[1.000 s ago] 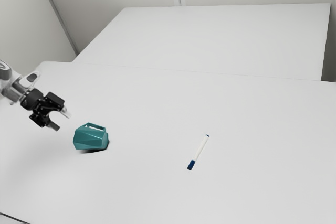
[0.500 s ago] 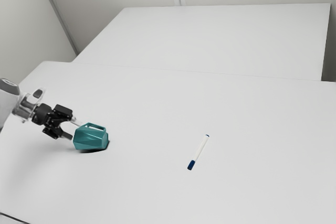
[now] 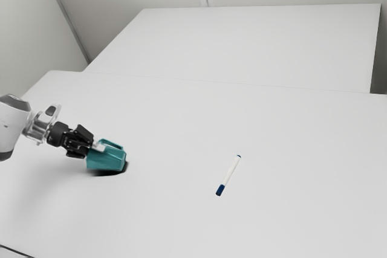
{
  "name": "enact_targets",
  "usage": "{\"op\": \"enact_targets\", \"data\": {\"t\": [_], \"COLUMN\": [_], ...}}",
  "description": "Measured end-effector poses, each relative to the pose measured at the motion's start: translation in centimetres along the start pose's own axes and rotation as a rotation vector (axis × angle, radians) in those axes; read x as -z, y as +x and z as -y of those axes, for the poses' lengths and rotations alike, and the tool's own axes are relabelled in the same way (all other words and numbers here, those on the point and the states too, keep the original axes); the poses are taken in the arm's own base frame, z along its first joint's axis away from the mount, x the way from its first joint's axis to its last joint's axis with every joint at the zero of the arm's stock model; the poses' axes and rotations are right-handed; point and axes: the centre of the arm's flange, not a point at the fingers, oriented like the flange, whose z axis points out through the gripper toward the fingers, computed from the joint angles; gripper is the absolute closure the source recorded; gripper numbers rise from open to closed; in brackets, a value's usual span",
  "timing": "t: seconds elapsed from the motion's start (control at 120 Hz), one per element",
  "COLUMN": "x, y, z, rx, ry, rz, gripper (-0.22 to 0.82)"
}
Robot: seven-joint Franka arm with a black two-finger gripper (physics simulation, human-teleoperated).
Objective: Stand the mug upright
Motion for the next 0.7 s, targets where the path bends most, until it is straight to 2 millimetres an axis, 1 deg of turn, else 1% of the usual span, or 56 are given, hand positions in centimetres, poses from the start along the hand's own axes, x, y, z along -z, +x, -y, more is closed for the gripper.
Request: {"op": "enact_targets", "data": {"t": [0.075,0.175,0.3,0.458,0.533,0.608,0.7], "x": [-0.6,-1.1,-1.1,-0.5,-0.5,-0.5,-0.5], "y": [0.3,0.4,0.6,0.7,1.0,1.5,3.5], "z": [-0.8,-1.3,-2.2,-4.7,-6.7,-9.9,-14.4], "rx": [-0.025,-0.045,-0.074,-0.133,-0.181,-0.257,-0.370], "ry": [-0.004,-0.006,-0.007,0.001,0.018,0.092,0.249], "rz": [0.014,0.022,0.022,0.015,0.020,0.060,0.138], "gripper": [0.62,0.70,0.74,0.76,0.77,0.78,0.78]}}
